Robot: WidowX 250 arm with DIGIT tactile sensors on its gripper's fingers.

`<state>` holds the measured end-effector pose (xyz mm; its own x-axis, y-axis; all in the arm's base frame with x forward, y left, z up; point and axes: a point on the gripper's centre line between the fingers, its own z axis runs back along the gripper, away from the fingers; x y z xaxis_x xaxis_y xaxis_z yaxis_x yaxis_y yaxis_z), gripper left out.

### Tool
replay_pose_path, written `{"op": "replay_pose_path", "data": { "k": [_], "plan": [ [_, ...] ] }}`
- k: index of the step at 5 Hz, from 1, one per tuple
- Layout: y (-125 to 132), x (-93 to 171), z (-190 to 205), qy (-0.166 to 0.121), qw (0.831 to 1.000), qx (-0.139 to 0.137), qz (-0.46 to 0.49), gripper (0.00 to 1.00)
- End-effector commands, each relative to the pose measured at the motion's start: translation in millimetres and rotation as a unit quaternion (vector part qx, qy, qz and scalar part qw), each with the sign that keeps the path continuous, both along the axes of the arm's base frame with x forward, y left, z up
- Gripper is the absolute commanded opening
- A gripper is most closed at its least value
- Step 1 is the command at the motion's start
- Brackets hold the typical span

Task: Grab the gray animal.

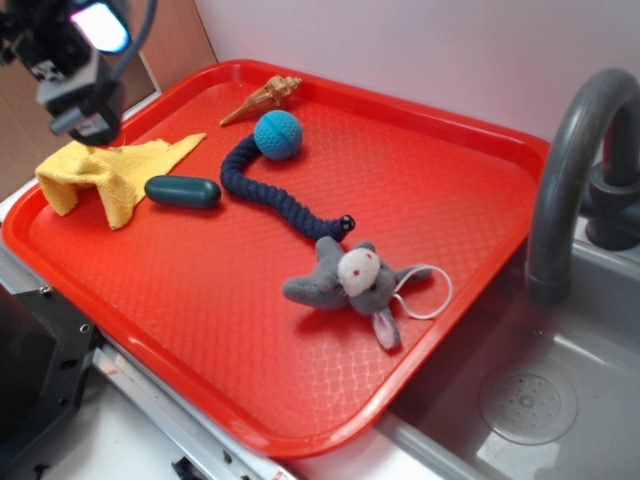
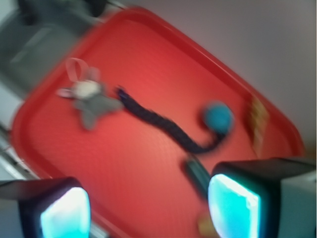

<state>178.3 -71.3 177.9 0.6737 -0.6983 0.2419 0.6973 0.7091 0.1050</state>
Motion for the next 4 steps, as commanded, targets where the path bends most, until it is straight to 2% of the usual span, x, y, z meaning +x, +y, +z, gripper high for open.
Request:
{"op": "replay_pose_path", "data": {
  "k": [1, 2, 3, 4],
  "plan": [
    [-47.1, 38.7, -43.6, 0.006, 0.987, -0.026, -0.159, 1.00],
    [-64.1, 51.3, -67.2, 0.025, 0.980, -0.020, -0.197, 1.00],
    [-85.9, 55.0, -90.2, 0.044, 0.964, -0.031, -0.262, 1.00],
    [-96.0, 52.2, -103.1, 0.056, 0.958, -0.017, -0.281, 1.00]
  ]
}}
